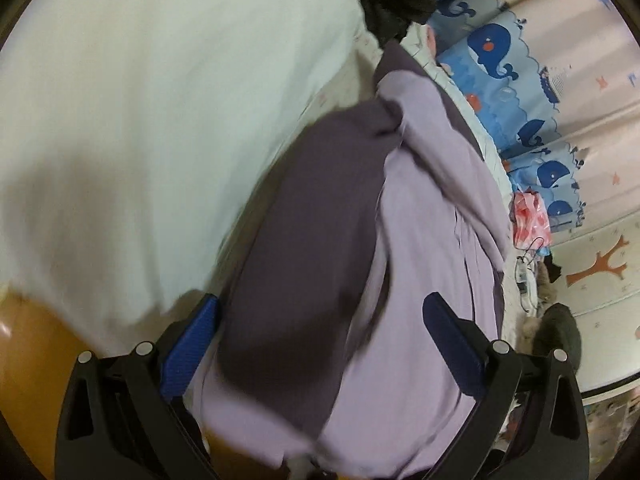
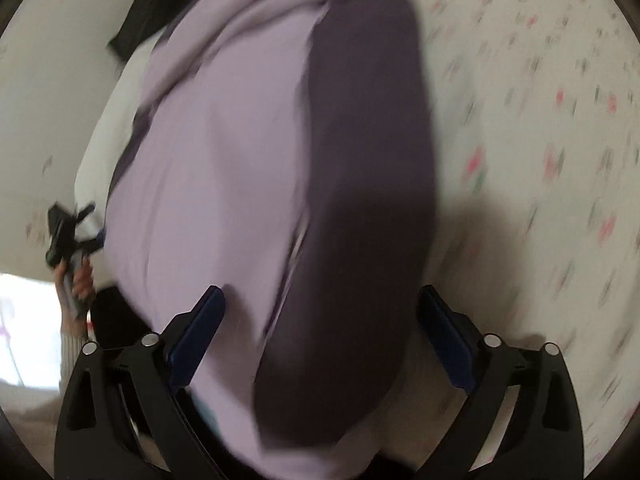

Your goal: Fold large clothes

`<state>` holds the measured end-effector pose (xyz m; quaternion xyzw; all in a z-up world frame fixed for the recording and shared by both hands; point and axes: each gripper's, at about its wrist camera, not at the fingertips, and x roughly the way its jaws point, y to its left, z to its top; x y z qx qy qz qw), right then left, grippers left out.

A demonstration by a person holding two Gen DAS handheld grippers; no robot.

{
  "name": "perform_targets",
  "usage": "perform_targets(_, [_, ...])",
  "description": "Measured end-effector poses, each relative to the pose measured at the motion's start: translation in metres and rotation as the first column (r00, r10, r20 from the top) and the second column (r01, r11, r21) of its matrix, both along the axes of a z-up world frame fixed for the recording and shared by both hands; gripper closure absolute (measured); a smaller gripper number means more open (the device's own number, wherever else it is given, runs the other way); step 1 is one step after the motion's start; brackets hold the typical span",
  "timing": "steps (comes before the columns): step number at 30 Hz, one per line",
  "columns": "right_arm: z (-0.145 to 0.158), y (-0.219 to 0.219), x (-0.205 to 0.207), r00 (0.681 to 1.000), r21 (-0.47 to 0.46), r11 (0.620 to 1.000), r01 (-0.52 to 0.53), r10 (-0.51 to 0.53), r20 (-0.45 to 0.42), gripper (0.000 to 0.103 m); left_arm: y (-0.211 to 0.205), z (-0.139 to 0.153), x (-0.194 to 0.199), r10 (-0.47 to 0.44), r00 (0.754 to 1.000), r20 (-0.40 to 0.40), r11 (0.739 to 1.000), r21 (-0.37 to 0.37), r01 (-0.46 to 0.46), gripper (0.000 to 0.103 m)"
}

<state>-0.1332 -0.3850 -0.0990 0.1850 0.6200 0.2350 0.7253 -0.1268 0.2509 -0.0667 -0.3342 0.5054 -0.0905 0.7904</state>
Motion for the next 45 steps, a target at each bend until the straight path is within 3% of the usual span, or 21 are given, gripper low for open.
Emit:
perform_targets(4, [-0.001, 0.011, -0.022, 0.997, 0.094, 0.994, -0.046, 0.052, -0.062, 0.006, 0.008, -0.022, -0.03, 0.038, 0.996, -0.081, 0.996, -0.08, -0.045, 0.006])
perform_targets(8, [-0.002, 0.008, -0.025, 0.997, 0.173, 0.985, 0.023, -0.011, -0.072, 0.006, 0.01, -0.061, -0.044, 0.05, 0.981, -0.186, 0.989, -0.124, -0.074, 0.006])
perform_targets(9, [0.0, 0.007, -0.026, 0.998, 0.199, 0.979, 0.037, -0.026, -0.06, 0.008, 0.01, -0.067, -0.045, 0.047, 0.978, -0.203, 0.986, -0.148, -0.078, 0.006])
perform_targets(11, [0.009, 0.008, -0.032, 0.999, 0.236, 0.971, 0.048, -0.048, -0.009, 0.023, 0.002, -0.079, -0.046, 0.02, 0.969, -0.246, 0.977, -0.2, -0.071, 0.006])
perform_targets(13, [0.036, 0.009, -0.035, 0.992, 0.335, 0.94, 0.057, -0.091, 0.084, 0.049, -0.007, -0.073, -0.048, -0.023, 0.976, -0.217, 0.98, -0.198, -0.021, 0.012])
perform_targets(14, [0.046, 0.01, -0.035, 0.987, 0.374, 0.926, 0.057, -0.109, 0.119, 0.058, -0.013, -0.062, -0.048, -0.061, 0.984, -0.169, 0.975, -0.22, 0.023, 0.026])
perform_targets(15, [0.064, 0.007, -0.034, 0.975, 0.42, 0.906, 0.052, -0.136, 0.174, 0.07, -0.016, -0.05, -0.048, -0.081, 0.988, -0.133, 0.969, -0.242, 0.047, 0.03])
perform_targets(16, [0.08, 0.006, -0.033, 0.963, 0.454, 0.89, 0.046, -0.161, 0.217, 0.073, -0.016, -0.036, -0.048, -0.088, 0.992, -0.093, 0.962, -0.266, 0.06, 0.034])
perform_targets(17, [0.094, 0.003, -0.032, 0.951, 0.48, 0.876, 0.045, -0.184, 0.248, 0.073, -0.015, -0.017, -0.046, -0.095, 0.995, -0.038, 0.952, -0.297, 0.08, 0.044])
perform_targets(19, [0.126, -0.005, -0.025, 0.926, 0.526, 0.849, 0.049, -0.237, 0.295, 0.075, -0.011, 0.015, -0.043, -0.102, 0.994, 0.044, 0.937, -0.332, 0.11, 0.05])
perform_targets(23, [0.17, -0.016, -0.022, 0.892, 0.537, 0.842, 0.055, -0.283, 0.352, 0.075, -0.002, 0.089, -0.047, -0.135, 0.966, 0.22, 0.923, -0.326, 0.204, 0.053])
perform_targets(26, [0.166, -0.027, -0.032, 0.903, 0.504, 0.86, 0.073, -0.272, 0.334, 0.075, 0.015, 0.102, -0.059, -0.164, 0.959, 0.23, 0.936, -0.271, 0.225, 0.053])
perform_targets(27, [0.155, -0.031, -0.038, 0.919, 0.469, 0.879, 0.08, -0.247, 0.307, 0.074, 0.022, 0.098, -0.062, -0.173, 0.963, 0.207, 0.946, -0.235, 0.221, 0.053])
perform_targets(30, [0.121, -0.044, -0.064, 0.932, 0.304, 0.934, 0.187, -0.266, 0.246, 0.056, 0.044, 0.057, -0.072, -0.207, 0.974, 0.088, 0.962, -0.161, 0.219, 0.052])
perform_targets(32, [0.106, -0.051, -0.076, 0.93, 0.295, 0.932, 0.212, -0.285, 0.231, 0.051, 0.057, 0.03, -0.082, -0.21, 0.978, 0.017, 0.965, -0.158, 0.21, 0.049])
perform_targets(34, [0.094, -0.06, -0.085, 0.923, 0.294, 0.924, 0.243, -0.313, 0.223, 0.035, 0.06, 0.018, -0.095, -0.234, 0.972, 0.024, 0.958, -0.163, 0.235, 0.041])
perform_targets(36, [0.084, -0.052, -0.084, 0.924, 0.267, 0.928, 0.26, -0.32, 0.212, 0.027, 0.052, 0.014, -0.104, -0.259, 0.965, 0.048, 0.952, -0.152, 0.264, 0.031])
perform_targets(38, [0.066, -0.049, -0.084, 0.933, 0.247, 0.931, 0.267, -0.314, 0.175, 0.023, 0.036, 0.015, -0.104, -0.285, 0.956, 0.063, 0.951, -0.108, 0.291, 0.025])
perform_targets(41, [0.034, -0.036, -0.082, 0.954, 0.178, 0.952, 0.25, -0.273, 0.119, 0.022, 0.018, 0.01, -0.095, -0.311, 0.95, 0.031, 0.95, 0.003, 0.312, 0.025])
perform_targets(43, [0.014, -0.036, -0.085, 0.957, 0.198, 0.946, 0.257, -0.278, 0.086, 0.022, 0.02, 0.002, -0.089, -0.325, 0.944, 0.052, 0.943, -0.061, 0.328, 0.025])
perform_targets(45, [-0.004, -0.04, -0.09, 0.949, 0.264, 0.92, 0.29, -0.312, 0.044, 0.019, 0.026, -0.008, -0.08, -0.288, 0.952, 0.103, 0.927, -0.219, 0.305, 0.02])
